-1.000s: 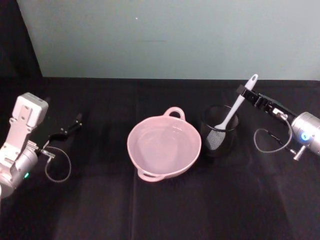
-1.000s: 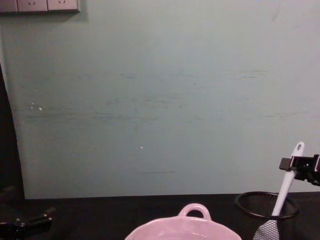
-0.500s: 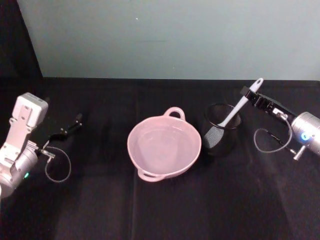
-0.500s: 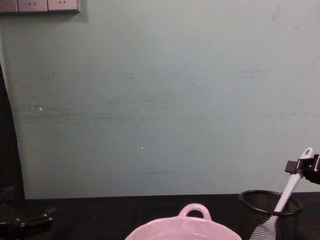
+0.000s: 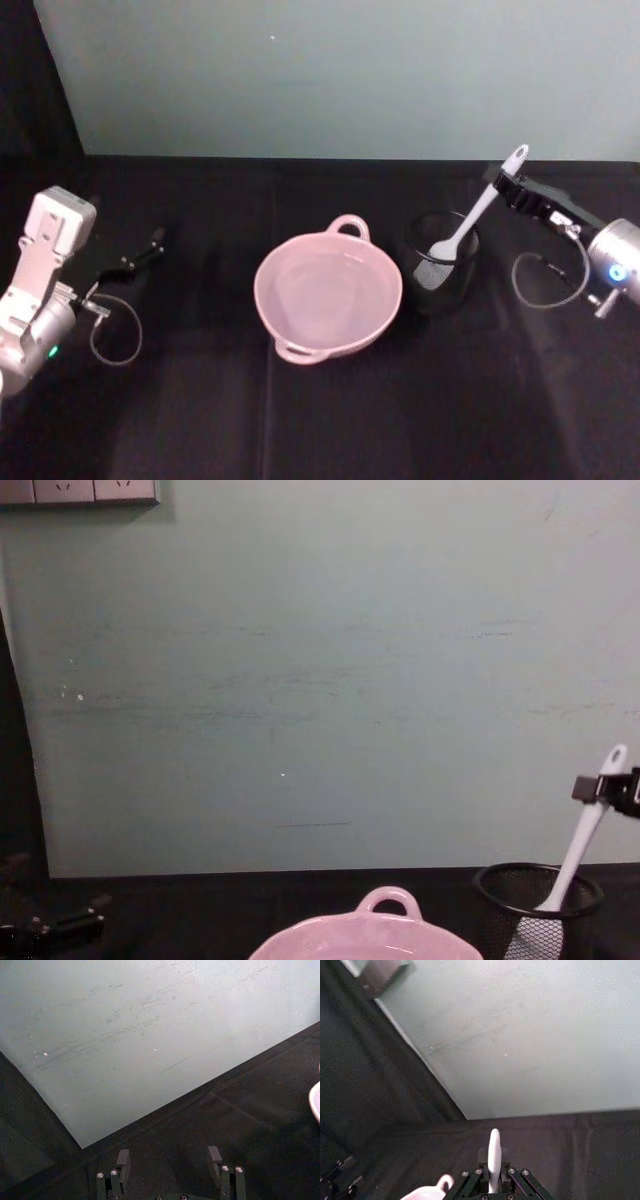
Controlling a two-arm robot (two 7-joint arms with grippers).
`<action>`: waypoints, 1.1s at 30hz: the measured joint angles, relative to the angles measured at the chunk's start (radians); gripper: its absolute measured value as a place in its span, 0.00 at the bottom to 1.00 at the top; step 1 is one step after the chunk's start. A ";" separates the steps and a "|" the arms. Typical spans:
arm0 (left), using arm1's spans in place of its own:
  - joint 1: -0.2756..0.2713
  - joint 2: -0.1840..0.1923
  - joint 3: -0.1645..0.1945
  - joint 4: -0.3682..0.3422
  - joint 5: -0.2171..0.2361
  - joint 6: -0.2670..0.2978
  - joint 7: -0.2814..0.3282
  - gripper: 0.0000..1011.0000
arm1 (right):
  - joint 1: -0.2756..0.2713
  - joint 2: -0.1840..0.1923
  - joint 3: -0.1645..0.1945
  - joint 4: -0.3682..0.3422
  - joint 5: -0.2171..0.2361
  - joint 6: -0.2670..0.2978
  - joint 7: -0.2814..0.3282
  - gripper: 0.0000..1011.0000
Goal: Use the one hand to pick up the spoon and stir the clear water in the bowl.
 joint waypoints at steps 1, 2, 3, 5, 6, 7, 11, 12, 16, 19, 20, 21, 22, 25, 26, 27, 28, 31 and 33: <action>0.000 0.000 0.000 0.000 0.000 0.000 0.000 1.00 | -0.004 0.007 -0.002 -0.014 -0.008 -0.009 0.000 0.13; 0.000 0.000 0.000 0.000 0.000 0.000 0.000 1.00 | -0.007 0.014 -0.005 -0.028 -0.018 -0.017 -0.001 0.13; 0.000 0.000 0.000 0.000 0.000 0.000 0.000 1.00 | -0.011 0.020 -0.007 -0.041 -0.029 -0.027 -0.002 0.13; 0.000 0.000 0.000 0.000 0.000 0.000 0.000 1.00 | -0.020 0.040 -0.015 -0.080 -0.065 -0.054 -0.002 0.13; 0.000 0.000 0.000 0.000 0.000 0.000 0.000 1.00 | -0.022 0.046 -0.016 -0.092 -0.077 -0.062 -0.002 0.13; 0.000 0.000 0.000 0.000 0.000 0.000 0.000 1.00 | -0.024 0.053 -0.018 -0.105 -0.090 -0.069 -0.002 0.13; 0.000 0.000 0.000 0.000 0.000 0.000 0.000 1.00 | -0.027 0.084 -0.019 -0.165 -0.157 -0.104 0.003 0.13; 0.000 0.000 0.000 0.000 0.000 0.000 0.000 1.00 | -0.027 0.084 -0.019 -0.165 -0.157 -0.104 0.003 0.13; 0.000 0.000 0.000 0.000 0.000 0.000 0.000 1.00 | -0.010 0.118 -0.016 -0.226 -0.211 -0.113 0.030 0.13; 0.000 0.000 0.000 0.000 0.000 0.000 0.000 1.00 | 0.006 0.126 -0.014 -0.248 -0.223 -0.099 0.037 0.13; 0.000 0.000 0.000 0.000 0.000 0.000 0.000 1.00 | 0.012 0.128 -0.014 -0.254 -0.226 -0.092 0.040 0.13; 0.000 0.000 0.000 0.000 0.000 0.000 0.000 1.00 | 0.019 0.130 -0.014 -0.261 -0.228 -0.084 0.042 0.13; 0.000 0.000 0.000 0.000 0.000 0.000 0.000 1.00 | 0.033 0.132 -0.016 -0.274 -0.236 -0.069 0.046 0.13; 0.000 0.000 0.000 0.000 0.000 0.000 0.000 1.00 | 0.063 0.133 -0.029 -0.296 -0.249 -0.042 0.063 0.13; 0.000 0.000 0.000 0.000 0.000 0.000 0.000 1.00 | 0.069 0.133 -0.034 -0.300 -0.251 -0.036 0.067 0.13; 0.000 0.000 0.000 0.000 0.000 0.000 0.000 1.00 | 0.085 0.129 -0.048 -0.309 -0.257 -0.022 0.078 0.13; 0.000 0.000 0.000 0.000 0.000 0.000 0.000 1.00 | 0.091 0.127 -0.054 -0.312 -0.259 -0.018 0.082 0.13; 0.000 0.000 0.000 0.000 0.000 0.000 0.000 1.00 | 0.107 0.116 -0.081 -0.320 -0.267 -0.004 0.098 0.13; 0.000 0.000 0.000 0.000 0.000 0.000 0.000 1.00 | 0.126 0.095 -0.123 -0.320 -0.280 0.005 0.117 0.13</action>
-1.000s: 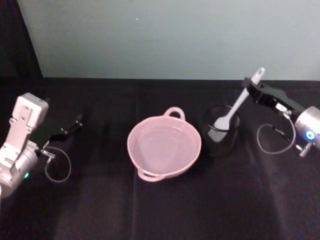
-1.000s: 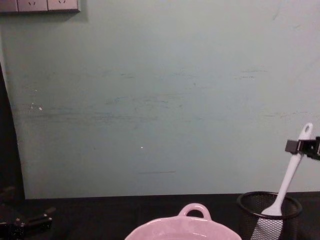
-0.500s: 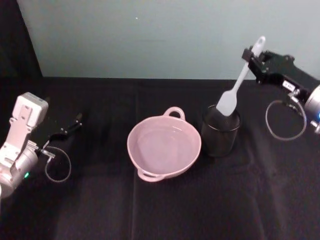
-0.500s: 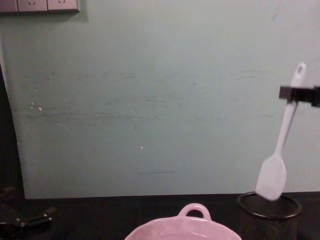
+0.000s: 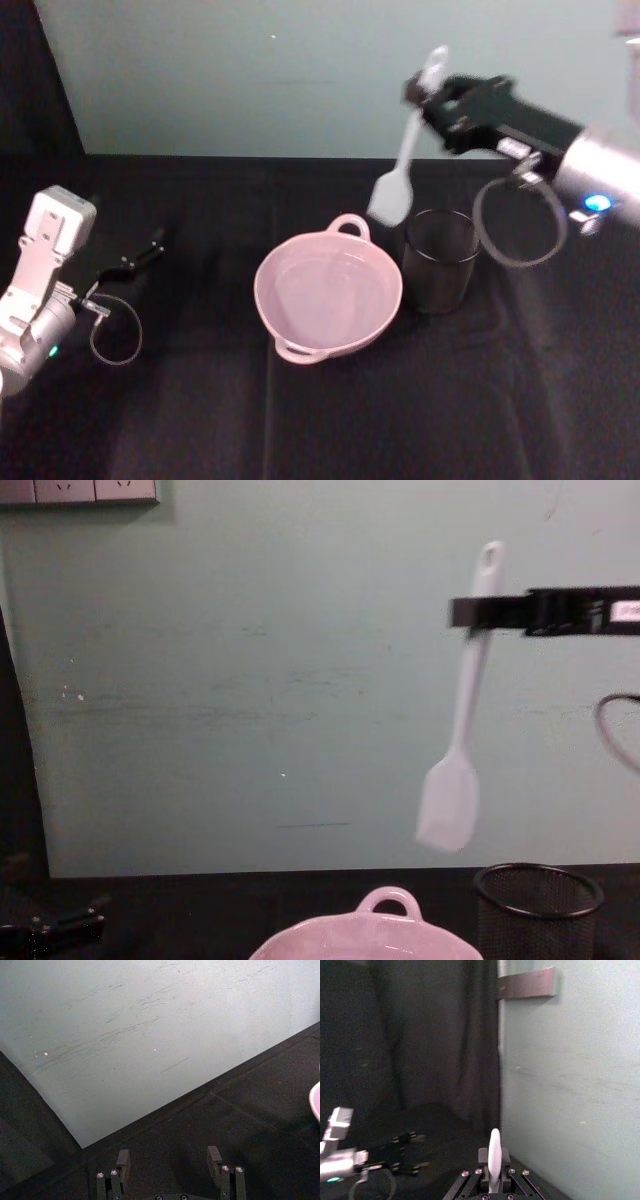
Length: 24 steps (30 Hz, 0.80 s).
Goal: Use the one hand to pick up the spoon and stir the clear water in the bowl.
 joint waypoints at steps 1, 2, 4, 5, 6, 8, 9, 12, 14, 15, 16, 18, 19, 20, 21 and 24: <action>0.000 0.000 0.000 0.000 0.000 0.000 0.000 1.00 | 0.003 -0.005 -0.008 0.002 -0.003 0.002 0.003 0.13; 0.000 0.000 0.000 0.000 0.000 0.000 0.000 1.00 | 0.008 -0.012 -0.021 0.008 -0.007 0.003 0.008 0.13; 0.000 0.000 0.000 0.000 0.000 0.000 0.000 1.00 | 0.017 -0.030 -0.049 0.026 -0.020 0.003 0.017 0.13; 0.000 0.000 0.000 0.000 0.000 0.000 0.000 1.00 | 0.020 -0.038 -0.059 0.034 -0.025 0.002 0.019 0.13; 0.000 0.000 0.000 0.000 0.000 0.000 0.000 1.00 | 0.024 -0.051 -0.075 0.052 -0.034 -0.003 0.023 0.13; 0.000 0.000 0.000 0.000 0.000 0.000 0.000 1.00 | 0.026 -0.063 -0.086 0.072 -0.041 -0.010 0.025 0.13; 0.000 0.000 0.000 0.000 0.000 0.000 0.000 1.00 | 0.026 -0.069 -0.091 0.079 -0.044 -0.014 0.027 0.13; 0.000 0.000 0.000 0.000 0.000 0.000 0.000 1.00 | 0.025 -0.086 -0.105 0.112 -0.058 -0.036 0.034 0.13; 0.000 0.000 0.000 0.000 0.000 0.000 0.000 1.00 | 0.019 -0.096 -0.114 0.138 -0.075 -0.062 0.040 0.13; 0.000 0.000 0.000 0.000 0.000 0.000 0.000 1.00 | 0.017 -0.099 -0.117 0.148 -0.081 -0.070 0.041 0.13; 0.000 0.000 0.000 0.000 0.000 0.000 0.000 1.00 | 0.014 -0.106 -0.122 0.165 -0.093 -0.085 0.044 0.13; 0.000 0.000 0.000 0.000 0.000 0.000 0.000 1.00 | 0.010 -0.111 -0.126 0.184 -0.109 -0.102 0.045 0.13; 0.000 0.000 0.000 0.000 0.000 0.000 0.000 1.00 | 0.008 -0.113 -0.128 0.192 -0.118 -0.111 0.045 0.13; 0.000 0.000 0.000 0.000 0.000 0.000 0.000 1.00 | 0.005 -0.116 -0.131 0.205 -0.133 -0.127 0.046 0.13; 0.000 0.000 0.000 0.000 0.000 0.000 0.000 1.00 | 0.002 -0.117 -0.132 0.210 -0.140 -0.133 0.046 0.13; 0.000 0.000 0.000 0.000 0.000 0.000 0.000 1.00 | -0.009 -0.117 -0.133 0.218 -0.155 -0.147 0.052 0.13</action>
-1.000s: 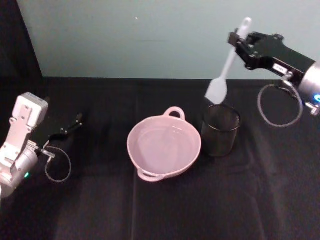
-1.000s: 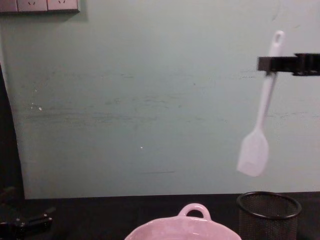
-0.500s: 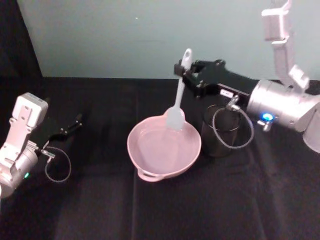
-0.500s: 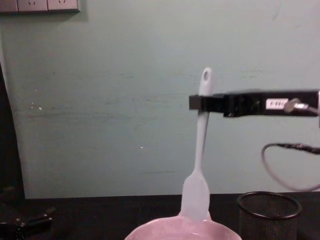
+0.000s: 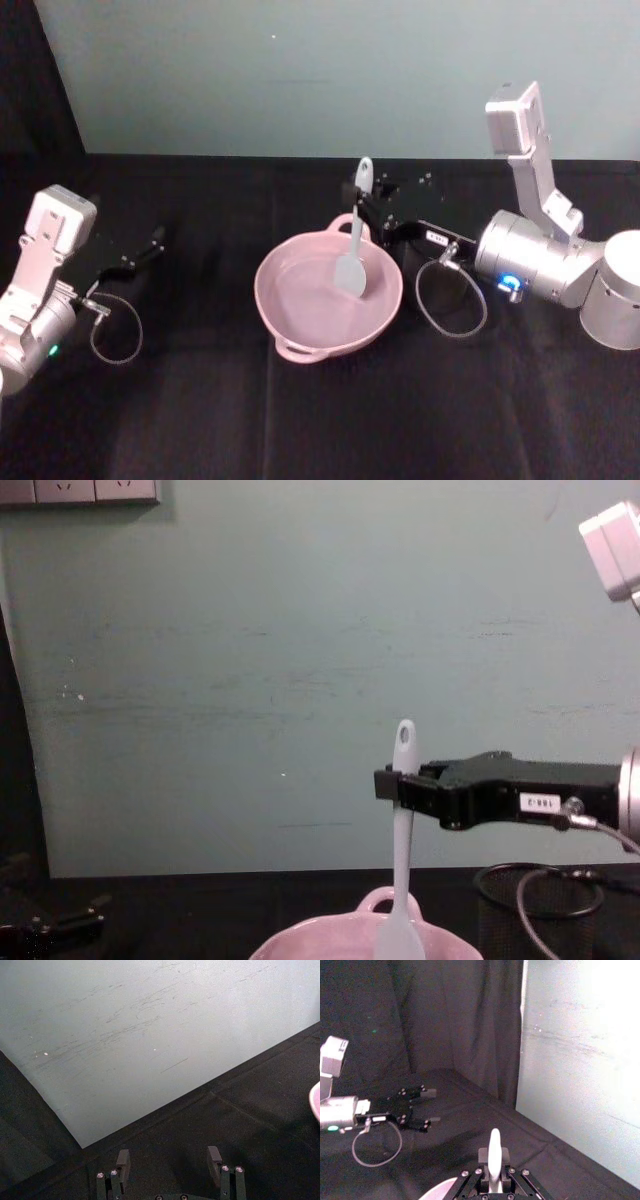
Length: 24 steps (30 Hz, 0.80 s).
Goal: Use the one hand to pick up the spoon and stir the clear water in the bowl.
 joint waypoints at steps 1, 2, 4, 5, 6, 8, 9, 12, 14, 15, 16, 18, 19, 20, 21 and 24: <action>0.000 0.000 0.000 0.000 0.000 0.000 0.000 1.00 | -0.004 0.000 0.000 0.000 -0.002 -0.001 0.002 0.13; 0.000 0.000 0.000 0.000 0.000 0.000 0.000 1.00 | -0.011 0.001 0.000 -0.001 -0.004 -0.003 0.008 0.13; 0.000 0.000 0.000 0.000 0.000 0.000 0.000 1.00 | -0.018 0.001 0.000 -0.005 -0.005 -0.002 0.013 0.13; 0.000 0.000 0.000 0.000 0.000 0.000 0.000 1.00 | -0.026 0.000 0.001 -0.010 -0.004 0.001 0.020 0.13; 0.000 0.000 0.000 0.000 0.000 0.000 0.000 1.00 | -0.026 0.000 0.001 -0.010 -0.004 0.001 0.020 0.13; 0.000 0.000 0.000 0.000 0.000 0.000 0.000 1.00 | -0.036 -0.007 0.001 -0.013 -0.004 0.005 0.027 0.13; 0.000 0.000 0.000 0.000 0.000 0.000 0.000 1.00 | -0.039 -0.014 0.000 -0.012 -0.003 0.008 0.030 0.13; 0.000 0.000 0.000 0.000 0.000 0.000 0.000 1.00 | -0.039 -0.037 -0.004 0.000 -0.003 0.009 0.032 0.13; 0.000 0.000 0.000 0.000 0.000 0.000 0.000 1.00 | -0.035 -0.052 -0.007 0.011 -0.005 0.006 0.032 0.13; 0.000 0.000 0.000 0.000 0.000 0.000 0.000 1.00 | -0.029 -0.067 -0.010 0.025 -0.011 -0.001 0.030 0.13; 0.000 0.000 0.000 0.000 0.000 0.000 0.000 1.00 | -0.026 -0.076 -0.011 0.034 -0.015 -0.006 0.027 0.13; 0.000 0.000 0.000 0.000 0.000 0.000 0.000 1.00 | -0.020 -0.096 -0.013 0.055 -0.026 -0.021 0.018 0.13; 0.000 0.000 0.000 0.000 0.000 0.000 0.000 1.00 | -0.012 -0.117 -0.014 0.082 -0.040 -0.040 0.006 0.13; 0.000 0.000 0.000 0.000 0.000 0.000 0.000 1.00 | -0.007 -0.126 -0.014 0.094 -0.048 -0.050 0.001 0.13; 0.000 0.000 0.000 0.000 0.000 0.000 0.000 1.00 | 0.004 -0.147 -0.014 0.123 -0.065 -0.072 -0.013 0.13; 0.000 0.000 0.000 0.000 0.000 0.000 0.000 1.00 | 0.019 -0.169 -0.012 0.164 -0.087 -0.099 -0.029 0.13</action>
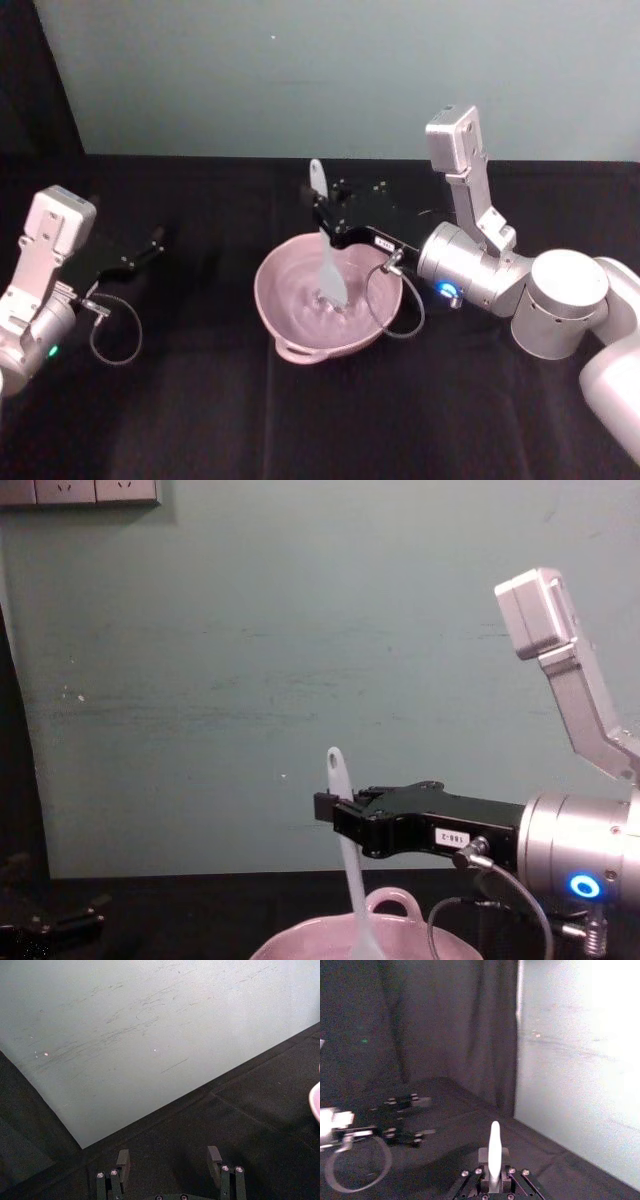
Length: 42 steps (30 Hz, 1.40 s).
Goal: Use the one hand to pick up the spoon and stir the clear water in the bowl.
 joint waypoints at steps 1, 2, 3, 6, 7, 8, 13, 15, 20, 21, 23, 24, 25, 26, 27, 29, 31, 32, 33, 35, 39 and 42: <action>0.000 0.000 0.000 0.000 0.000 0.000 0.000 1.00 | 0.011 -0.012 0.004 0.027 -0.014 -0.017 -0.011 0.13; 0.000 0.000 0.000 0.000 0.000 0.000 0.000 1.00 | 0.016 -0.017 0.007 0.040 -0.019 -0.023 -0.016 0.13; 0.000 0.000 0.000 0.000 0.000 0.000 0.000 1.00 | 0.020 -0.021 0.011 0.049 -0.024 -0.029 -0.022 0.13; 0.000 0.000 0.000 0.000 0.000 0.000 0.000 1.00 | 0.027 -0.028 0.026 0.069 -0.032 -0.039 -0.032 0.13; 0.000 0.000 0.000 0.000 0.000 0.000 0.000 1.00 | 0.026 -0.027 0.030 0.069 -0.032 -0.040 -0.033 0.13; 0.000 0.000 0.000 0.000 0.000 0.000 0.000 1.00 | 0.023 -0.023 0.039 0.063 -0.033 -0.042 -0.035 0.13; 0.000 0.000 0.000 0.000 0.000 0.000 0.000 1.00 | -0.008 0.007 0.065 0.009 -0.037 -0.036 -0.035 0.13; 0.000 0.000 0.000 0.000 0.000 0.000 0.000 1.00 | -0.023 0.023 0.075 -0.020 -0.037 -0.024 -0.030 0.13; 0.000 0.000 0.000 0.000 0.000 0.000 0.000 1.00 | -0.061 0.070 0.098 -0.098 -0.034 0.011 -0.010 0.13; 0.000 0.000 0.000 0.000 0.000 0.000 0.000 1.00 | -0.068 0.079 0.102 -0.111 -0.033 0.016 -0.007 0.13; 0.000 0.000 0.000 0.000 0.000 0.000 0.000 1.00 | -0.087 0.102 0.115 -0.151 -0.030 0.031 -0.001 0.13; 0.000 0.000 0.000 0.000 0.000 0.000 0.000 1.00 | -0.093 0.109 0.119 -0.164 -0.029 0.036 0.001 0.13; 0.000 0.000 0.000 0.000 0.000 0.000 0.000 1.00 | -0.099 0.117 0.122 -0.177 -0.028 0.043 0.002 0.13; 0.000 0.000 0.000 0.000 0.000 0.000 0.000 1.00 | -0.104 0.125 0.126 -0.190 -0.026 0.048 0.004 0.13; 0.000 0.000 0.000 0.000 0.000 0.000 0.000 1.00 | -0.113 0.142 0.133 -0.214 -0.025 0.062 0.007 0.13; 0.000 0.000 0.000 0.000 0.000 0.000 0.000 1.00 | -0.122 0.158 0.139 -0.238 -0.024 0.079 0.009 0.13; 0.000 0.000 0.000 0.000 0.000 0.000 0.000 1.00 | -0.131 0.182 0.147 -0.271 -0.017 0.109 0.014 0.13; 0.000 0.000 0.000 0.000 0.000 0.000 0.000 1.00 | -0.133 0.190 0.149 -0.280 -0.015 0.120 0.015 0.13; 0.000 0.000 0.000 0.000 0.000 0.000 0.000 1.00 | -0.136 0.205 0.154 -0.299 -0.008 0.142 0.019 0.13; 0.000 0.000 0.000 0.000 0.000 0.000 0.000 1.00 | -0.139 0.225 0.159 -0.321 0.003 0.172 0.024 0.13; 0.000 0.000 0.000 0.000 0.000 0.000 0.000 1.00 | -0.143 0.243 0.166 -0.343 0.021 0.200 0.029 0.13; 0.000 0.000 0.000 0.000 0.000 0.000 0.000 1.00 | -0.146 0.247 0.168 -0.354 0.039 0.205 0.030 0.13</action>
